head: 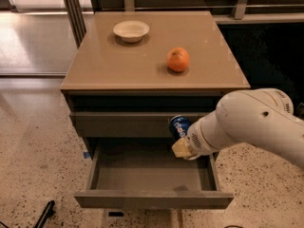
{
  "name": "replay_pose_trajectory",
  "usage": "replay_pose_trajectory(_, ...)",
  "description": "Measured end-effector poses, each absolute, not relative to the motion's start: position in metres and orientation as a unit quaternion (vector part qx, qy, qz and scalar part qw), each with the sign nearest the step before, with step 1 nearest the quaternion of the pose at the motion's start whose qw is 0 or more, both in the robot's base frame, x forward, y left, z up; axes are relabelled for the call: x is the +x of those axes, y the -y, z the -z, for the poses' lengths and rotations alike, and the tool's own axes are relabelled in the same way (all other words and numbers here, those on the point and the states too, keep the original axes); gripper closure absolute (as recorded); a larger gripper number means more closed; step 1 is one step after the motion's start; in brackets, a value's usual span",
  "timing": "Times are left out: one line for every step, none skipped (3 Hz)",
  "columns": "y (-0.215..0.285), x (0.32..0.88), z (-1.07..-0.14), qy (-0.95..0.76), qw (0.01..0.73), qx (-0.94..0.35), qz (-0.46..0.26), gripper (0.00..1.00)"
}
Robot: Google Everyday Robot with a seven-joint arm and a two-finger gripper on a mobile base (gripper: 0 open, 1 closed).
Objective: Place pepsi can into middle drawer
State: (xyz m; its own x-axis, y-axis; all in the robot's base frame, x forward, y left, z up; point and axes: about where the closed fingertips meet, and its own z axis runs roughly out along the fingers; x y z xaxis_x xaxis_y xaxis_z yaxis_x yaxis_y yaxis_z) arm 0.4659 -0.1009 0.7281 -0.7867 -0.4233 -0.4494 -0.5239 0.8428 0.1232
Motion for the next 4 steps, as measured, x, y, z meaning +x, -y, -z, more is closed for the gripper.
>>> replay_pose_trajectory(0.109,0.454,-0.661,-0.951,0.146,-0.227,-0.153,1.0)
replay_pose_trajectory(0.105,0.451,-0.657,-0.952,0.144,-0.228,-0.146,1.0)
replay_pose_trajectory(0.112,0.451,-0.593,-0.963,0.11,-0.204,-0.134,1.0)
replay_pose_trajectory(0.116,0.458,-0.516,-0.973,0.073,-0.158,-0.149,1.0)
